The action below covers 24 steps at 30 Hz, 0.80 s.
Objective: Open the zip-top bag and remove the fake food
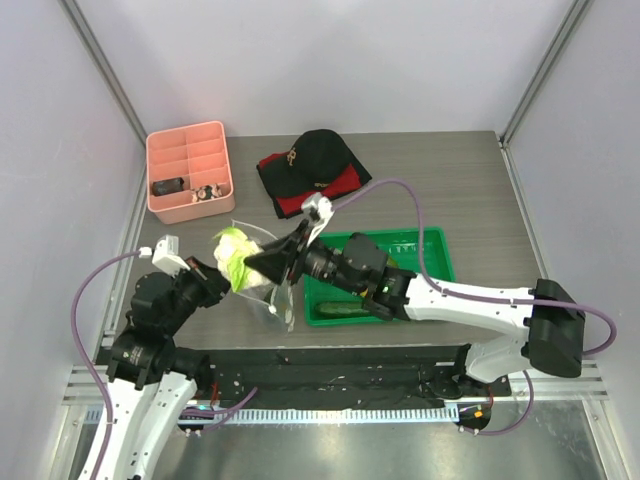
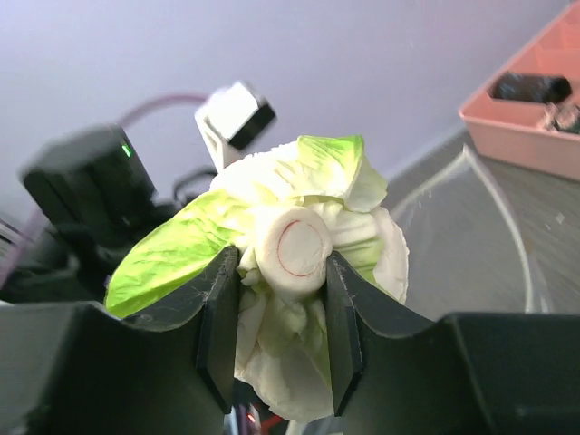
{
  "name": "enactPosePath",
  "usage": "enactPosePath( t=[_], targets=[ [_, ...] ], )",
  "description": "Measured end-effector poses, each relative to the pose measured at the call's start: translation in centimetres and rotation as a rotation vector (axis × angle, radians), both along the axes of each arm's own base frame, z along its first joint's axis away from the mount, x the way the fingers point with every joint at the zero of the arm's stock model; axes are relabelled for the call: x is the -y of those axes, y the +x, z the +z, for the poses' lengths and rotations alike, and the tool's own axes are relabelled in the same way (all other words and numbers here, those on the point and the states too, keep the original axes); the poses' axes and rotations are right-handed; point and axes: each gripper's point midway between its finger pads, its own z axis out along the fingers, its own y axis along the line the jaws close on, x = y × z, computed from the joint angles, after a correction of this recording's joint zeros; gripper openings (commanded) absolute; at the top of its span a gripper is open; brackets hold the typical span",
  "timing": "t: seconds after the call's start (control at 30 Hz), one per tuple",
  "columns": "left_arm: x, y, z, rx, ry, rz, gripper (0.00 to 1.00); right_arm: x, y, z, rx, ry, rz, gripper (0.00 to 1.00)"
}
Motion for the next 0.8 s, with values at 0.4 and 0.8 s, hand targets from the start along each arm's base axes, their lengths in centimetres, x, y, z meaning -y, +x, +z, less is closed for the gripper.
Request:
enactPosePath(
  t=[0.4,0.8],
  targets=[
    [-1.4,-0.2,2.2,0.021,0.077,0.040,0.00,9.4,5.0,6.5,-0.032,0.050,-0.238,0.01],
    [-1.1,0.2,4.1,0.062,0.089,0.021,0.00,30.8,9.7,-11.8,-0.244,-0.520,-0.976,0.01]
  ],
)
